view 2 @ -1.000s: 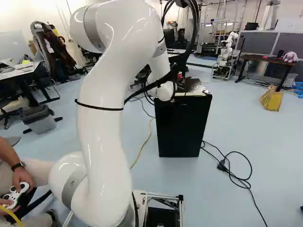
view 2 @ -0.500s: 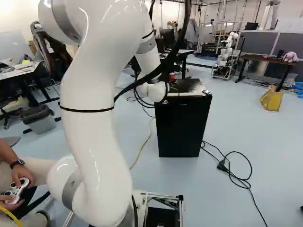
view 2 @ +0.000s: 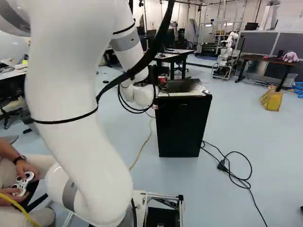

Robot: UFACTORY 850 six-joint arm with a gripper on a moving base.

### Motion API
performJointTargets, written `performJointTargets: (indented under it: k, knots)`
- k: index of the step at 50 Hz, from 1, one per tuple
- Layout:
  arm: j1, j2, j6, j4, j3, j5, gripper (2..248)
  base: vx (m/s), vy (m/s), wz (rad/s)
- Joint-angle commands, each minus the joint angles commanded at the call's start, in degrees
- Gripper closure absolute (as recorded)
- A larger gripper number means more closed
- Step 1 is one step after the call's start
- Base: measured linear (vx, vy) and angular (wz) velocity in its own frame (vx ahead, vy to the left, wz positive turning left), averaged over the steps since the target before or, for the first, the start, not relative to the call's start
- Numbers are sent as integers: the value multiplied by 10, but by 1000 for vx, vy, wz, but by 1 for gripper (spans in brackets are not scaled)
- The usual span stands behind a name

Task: Grab a drink from the fridge

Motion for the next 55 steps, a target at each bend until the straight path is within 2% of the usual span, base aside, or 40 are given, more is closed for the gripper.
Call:
performJointTargets:
  k: [27,55]
  knots:
    - [51,123,-20,17,143,-16,155,0,0,0]
    - [86,208,-34,29,243,-27,155,0,0,0]
